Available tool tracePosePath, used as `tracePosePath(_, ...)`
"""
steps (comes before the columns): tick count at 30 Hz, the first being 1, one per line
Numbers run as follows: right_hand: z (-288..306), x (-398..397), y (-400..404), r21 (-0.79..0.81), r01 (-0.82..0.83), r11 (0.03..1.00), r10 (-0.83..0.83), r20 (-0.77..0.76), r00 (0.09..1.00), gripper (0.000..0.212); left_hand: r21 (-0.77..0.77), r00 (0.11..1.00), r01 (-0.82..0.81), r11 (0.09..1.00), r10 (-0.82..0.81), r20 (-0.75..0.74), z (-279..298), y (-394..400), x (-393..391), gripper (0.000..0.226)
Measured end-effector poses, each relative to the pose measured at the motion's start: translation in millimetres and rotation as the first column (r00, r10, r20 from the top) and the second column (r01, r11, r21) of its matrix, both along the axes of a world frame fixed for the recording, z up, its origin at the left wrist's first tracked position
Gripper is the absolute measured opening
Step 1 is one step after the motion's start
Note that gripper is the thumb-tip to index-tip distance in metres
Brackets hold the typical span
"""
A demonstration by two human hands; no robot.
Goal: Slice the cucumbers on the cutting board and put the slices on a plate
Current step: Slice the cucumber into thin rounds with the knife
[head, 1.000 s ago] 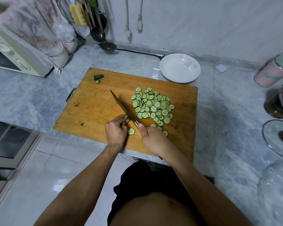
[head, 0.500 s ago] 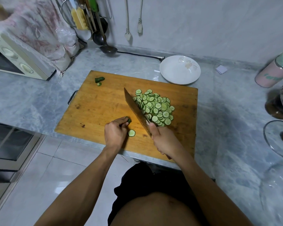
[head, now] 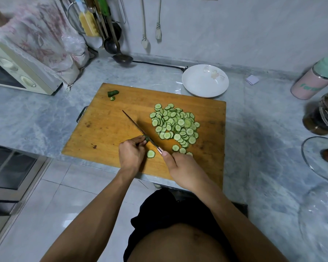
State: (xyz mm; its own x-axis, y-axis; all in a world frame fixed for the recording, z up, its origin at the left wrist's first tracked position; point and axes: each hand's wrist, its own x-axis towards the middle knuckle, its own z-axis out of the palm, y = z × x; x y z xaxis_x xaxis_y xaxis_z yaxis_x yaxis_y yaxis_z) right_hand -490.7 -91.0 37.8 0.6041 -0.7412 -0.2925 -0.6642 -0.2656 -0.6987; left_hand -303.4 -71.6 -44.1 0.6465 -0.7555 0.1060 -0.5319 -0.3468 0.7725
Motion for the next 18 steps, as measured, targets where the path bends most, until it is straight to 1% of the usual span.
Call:
tracePosePath(3, 0, 0, 2, -0.010, -0.012, 1.000, 0.012, -0.004, 1.000, 0.053, 0.007, 1.000, -0.004, 1.000, 0.004, -0.005, 1, 0, 0, 0.025)
tracePosePath(10, 2, 12, -8, 0.098, 0.002, 0.995, 0.001, -0.025, 1.000, 0.061, -0.015, 0.998, -0.031, 0.999, 0.030, -0.061, 1, -2, -4, 0.027)
tracePosePath(14, -10, 28, -15, 0.098, 0.034, 0.995, -0.027, -0.064, 0.998, 0.063, -0.030, 0.999, -0.021, 0.999, 0.020, -0.051, 1, -1, -5, 0.031)
tracePosePath(18, -13, 25, -18, 0.115, 0.068, 0.991, -0.065, -0.035, 0.997, 0.066, -0.025, 0.998, -0.020, 0.999, 0.019, -0.053, -1, 0, -4, 0.029)
